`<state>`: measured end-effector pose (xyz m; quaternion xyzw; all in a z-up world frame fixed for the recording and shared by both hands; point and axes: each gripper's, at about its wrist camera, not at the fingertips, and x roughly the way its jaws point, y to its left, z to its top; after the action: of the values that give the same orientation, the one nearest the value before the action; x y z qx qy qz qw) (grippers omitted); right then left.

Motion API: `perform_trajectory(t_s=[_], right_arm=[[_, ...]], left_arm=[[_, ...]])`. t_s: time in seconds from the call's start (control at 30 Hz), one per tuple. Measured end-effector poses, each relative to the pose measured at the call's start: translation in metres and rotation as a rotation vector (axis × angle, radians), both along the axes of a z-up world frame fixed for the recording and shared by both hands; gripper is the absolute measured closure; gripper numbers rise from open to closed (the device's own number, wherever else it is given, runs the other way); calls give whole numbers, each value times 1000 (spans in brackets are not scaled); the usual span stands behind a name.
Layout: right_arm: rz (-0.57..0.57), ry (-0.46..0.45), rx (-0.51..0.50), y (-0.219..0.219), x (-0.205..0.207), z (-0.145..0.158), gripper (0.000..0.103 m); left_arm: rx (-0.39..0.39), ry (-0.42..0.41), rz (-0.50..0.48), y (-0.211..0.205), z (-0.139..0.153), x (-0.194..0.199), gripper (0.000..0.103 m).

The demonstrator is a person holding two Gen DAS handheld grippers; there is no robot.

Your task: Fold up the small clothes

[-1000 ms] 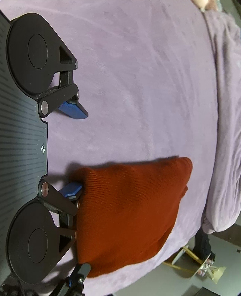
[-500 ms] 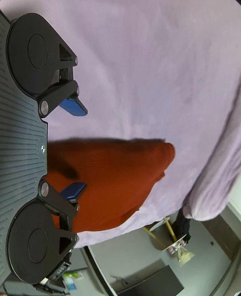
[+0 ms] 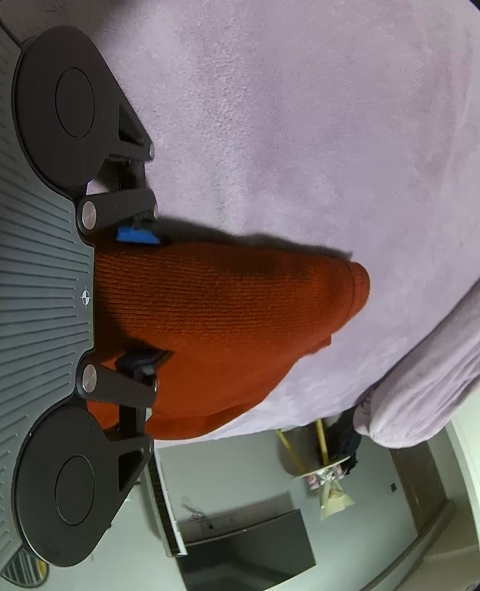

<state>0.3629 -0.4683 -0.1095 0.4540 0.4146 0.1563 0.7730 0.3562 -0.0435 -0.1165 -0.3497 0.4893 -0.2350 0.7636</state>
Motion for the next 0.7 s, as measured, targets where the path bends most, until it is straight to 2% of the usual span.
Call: perform_trajectory(t_s=[0.1,0.17,0.27,0.33,0.4,0.47,0.57,0.63,0.7], right_arm=[[-15,-9,24,6,-3,4,72],[-8,-15,77,13,-4,6,73],[50,-8,98,42,-5,10,73],[106,11,128,67,-9,7,73],[160,34,155,95,-14,2,73],[202,45,176,121,-20,-2,73],[214,67,200,143,-30,-3,71],[180,67,139,148,-37,3,63],[133,52,-9,149,-50,20,56]], left_arm=[[-6,-25,-3,6,13,-5,53],[-29,-33,-5,13,23,-12,54],[-13,-46,-5,31,43,-28,54],[16,-28,9,49,52,-40,54],[77,10,47,70,60,-56,53],[128,8,77,93,64,-77,53],[187,13,113,116,61,-100,49],[240,32,146,123,56,-110,47],[304,-17,169,122,61,-126,50]])
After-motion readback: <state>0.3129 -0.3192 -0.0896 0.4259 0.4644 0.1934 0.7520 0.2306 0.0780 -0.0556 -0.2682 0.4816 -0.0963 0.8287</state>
